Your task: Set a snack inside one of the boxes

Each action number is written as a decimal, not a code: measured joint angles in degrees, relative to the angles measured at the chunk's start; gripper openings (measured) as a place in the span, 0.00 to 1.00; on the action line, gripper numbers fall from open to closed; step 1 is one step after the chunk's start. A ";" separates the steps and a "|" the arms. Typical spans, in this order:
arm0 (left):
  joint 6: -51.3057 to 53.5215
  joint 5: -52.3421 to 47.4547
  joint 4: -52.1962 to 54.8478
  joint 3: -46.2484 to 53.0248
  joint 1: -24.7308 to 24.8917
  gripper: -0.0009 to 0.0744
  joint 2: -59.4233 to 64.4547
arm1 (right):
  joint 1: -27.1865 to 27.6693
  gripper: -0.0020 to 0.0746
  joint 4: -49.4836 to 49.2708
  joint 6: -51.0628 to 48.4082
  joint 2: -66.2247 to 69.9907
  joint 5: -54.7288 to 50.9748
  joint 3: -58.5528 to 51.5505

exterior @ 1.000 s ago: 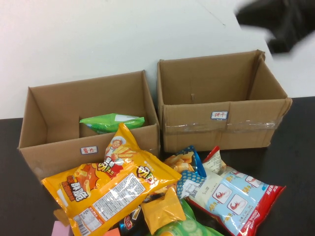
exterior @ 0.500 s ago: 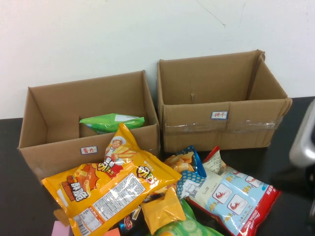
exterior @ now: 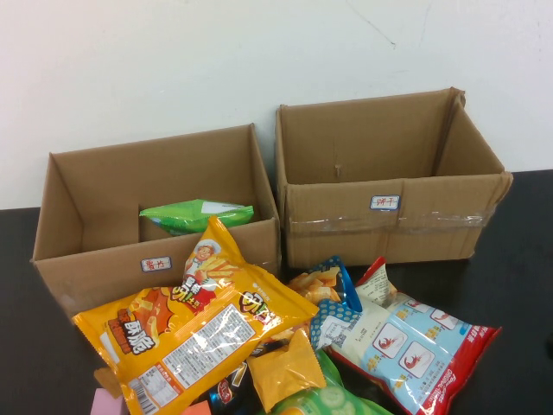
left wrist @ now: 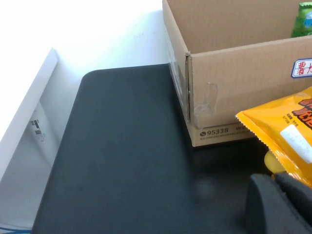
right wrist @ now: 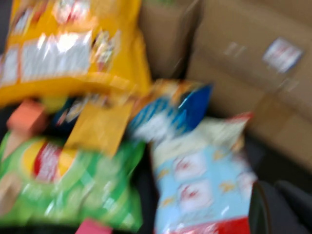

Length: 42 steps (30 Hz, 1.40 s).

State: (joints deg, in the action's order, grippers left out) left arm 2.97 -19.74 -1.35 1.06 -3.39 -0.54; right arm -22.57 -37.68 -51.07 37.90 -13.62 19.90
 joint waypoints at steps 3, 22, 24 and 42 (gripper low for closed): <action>0.00 0.00 0.00 0.00 0.00 0.01 0.00 | 0.00 0.03 -0.62 0.00 -8.69 5.45 -3.84; 0.10 0.00 0.00 0.00 0.00 0.01 0.00 | 0.00 0.03 -1.64 -2.29 -20.43 24.60 -13.67; 0.10 0.00 0.00 0.00 0.00 0.01 0.00 | 0.00 0.03 -1.76 -2.52 -20.52 25.49 -14.61; 0.10 0.00 0.00 0.00 0.00 0.01 0.00 | 24.41 0.03 -5.74 -4.41 -34.20 22.59 -21.47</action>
State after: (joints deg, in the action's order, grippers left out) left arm 3.07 -19.74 -1.35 1.06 -3.39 -0.54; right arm 1.85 -43.42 -55.48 3.69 8.96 -1.58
